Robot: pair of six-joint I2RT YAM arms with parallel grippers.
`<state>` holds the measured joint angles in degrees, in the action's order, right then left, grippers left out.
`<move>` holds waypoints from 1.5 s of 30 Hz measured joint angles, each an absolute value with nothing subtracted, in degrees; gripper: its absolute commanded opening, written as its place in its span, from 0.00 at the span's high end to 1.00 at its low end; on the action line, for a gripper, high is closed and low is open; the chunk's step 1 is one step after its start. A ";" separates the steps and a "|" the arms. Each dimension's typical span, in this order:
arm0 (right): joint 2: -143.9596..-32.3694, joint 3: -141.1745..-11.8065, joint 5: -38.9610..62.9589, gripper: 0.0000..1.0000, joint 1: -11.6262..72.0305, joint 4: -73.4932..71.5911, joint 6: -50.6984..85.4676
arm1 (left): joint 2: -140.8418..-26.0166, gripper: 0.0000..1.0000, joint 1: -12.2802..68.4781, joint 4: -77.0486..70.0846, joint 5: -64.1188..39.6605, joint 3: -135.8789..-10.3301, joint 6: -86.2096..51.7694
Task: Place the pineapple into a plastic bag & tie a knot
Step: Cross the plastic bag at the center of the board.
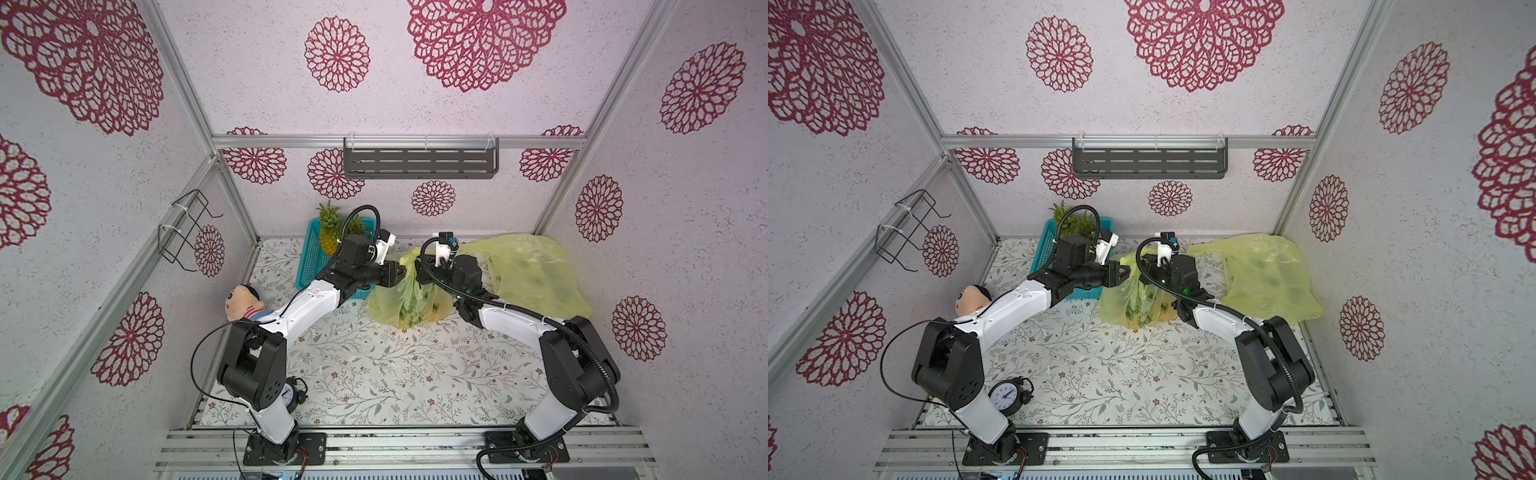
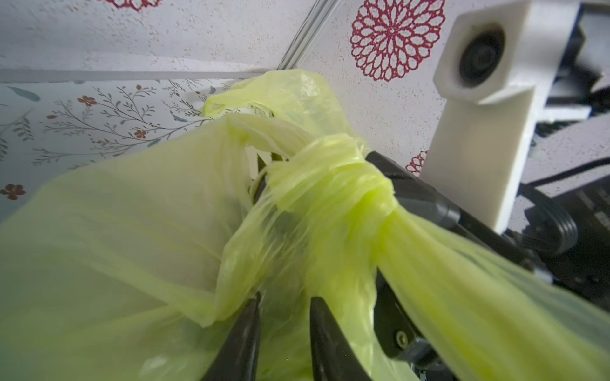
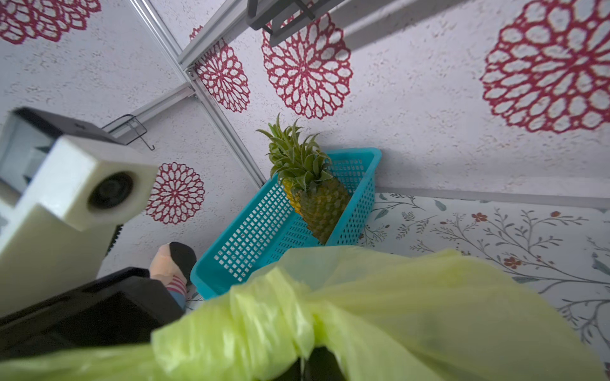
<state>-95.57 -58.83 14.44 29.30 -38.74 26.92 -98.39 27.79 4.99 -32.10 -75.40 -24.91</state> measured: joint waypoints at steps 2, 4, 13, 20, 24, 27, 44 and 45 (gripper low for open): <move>-95.85 -59.24 17.78 1.00 28.69 -38.85 28.01 | -98.39 0.71 28.03 3.73 -32.77 -74.81 -24.80; -96.07 -59.40 21.65 1.00 27.92 -39.64 29.65 | -98.39 0.71 28.14 2.13 -33.30 -73.87 -24.77; -99.35 -59.37 36.51 1.00 25.06 -51.68 42.61 | -98.37 0.70 28.18 -3.95 -36.03 -70.59 -24.82; -99.70 -58.59 38.17 1.00 25.02 -54.06 44.99 | -98.10 0.63 28.18 -5.65 -37.80 -69.25 -24.18; -99.70 -58.41 37.65 1.00 25.02 -53.74 44.18 | -96.12 0.55 27.75 -3.88 -37.91 -68.51 -22.41; -99.70 -58.41 37.41 1.00 25.02 -53.76 43.68 | -92.88 0.51 26.59 -1.78 -38.33 -67.81 -20.86; -99.70 -58.41 36.53 1.00 25.06 -53.01 42.44 | -94.48 0.76 22.33 0.97 -31.14 -73.65 -21.37; -99.70 -58.41 36.32 1.00 25.06 -52.84 42.28 | -95.85 0.75 22.55 1.39 -30.85 -74.32 -21.69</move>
<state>-99.70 -58.41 36.32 25.06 -52.84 42.28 -95.85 22.55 1.39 -30.85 -74.32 -21.69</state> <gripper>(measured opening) 0.054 0.246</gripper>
